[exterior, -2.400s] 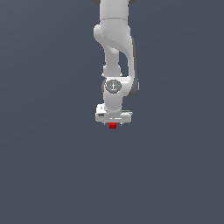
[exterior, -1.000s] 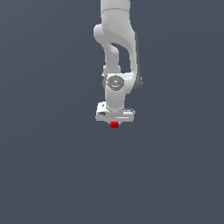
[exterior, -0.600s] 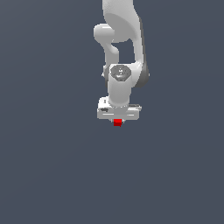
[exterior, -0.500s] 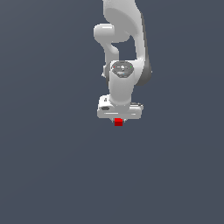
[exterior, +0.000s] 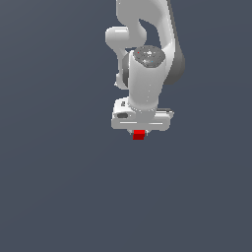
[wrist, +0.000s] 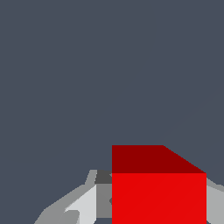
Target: Pick up the red cube and move it to a goal position.
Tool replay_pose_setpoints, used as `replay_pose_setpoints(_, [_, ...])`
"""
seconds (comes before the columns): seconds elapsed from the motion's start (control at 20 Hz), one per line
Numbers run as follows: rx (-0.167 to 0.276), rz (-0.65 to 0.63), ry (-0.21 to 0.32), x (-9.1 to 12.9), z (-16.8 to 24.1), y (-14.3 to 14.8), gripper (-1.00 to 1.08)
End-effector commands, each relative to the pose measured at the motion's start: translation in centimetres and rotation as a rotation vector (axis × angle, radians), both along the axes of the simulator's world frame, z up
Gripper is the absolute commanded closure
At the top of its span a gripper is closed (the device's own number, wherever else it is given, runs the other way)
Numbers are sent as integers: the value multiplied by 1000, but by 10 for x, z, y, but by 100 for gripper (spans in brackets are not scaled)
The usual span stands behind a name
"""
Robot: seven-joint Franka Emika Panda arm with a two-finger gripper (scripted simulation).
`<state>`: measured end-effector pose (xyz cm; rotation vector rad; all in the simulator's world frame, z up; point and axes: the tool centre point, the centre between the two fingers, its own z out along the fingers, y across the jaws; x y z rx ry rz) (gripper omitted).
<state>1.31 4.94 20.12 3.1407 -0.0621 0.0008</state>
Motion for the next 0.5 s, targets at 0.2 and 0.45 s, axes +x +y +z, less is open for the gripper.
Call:
replay_pose_setpoints(0.2, [0, 0, 1, 11, 21, 5, 108])
replay_pose_setpoints(0.45, [0, 0, 1, 13, 23, 6, 108])
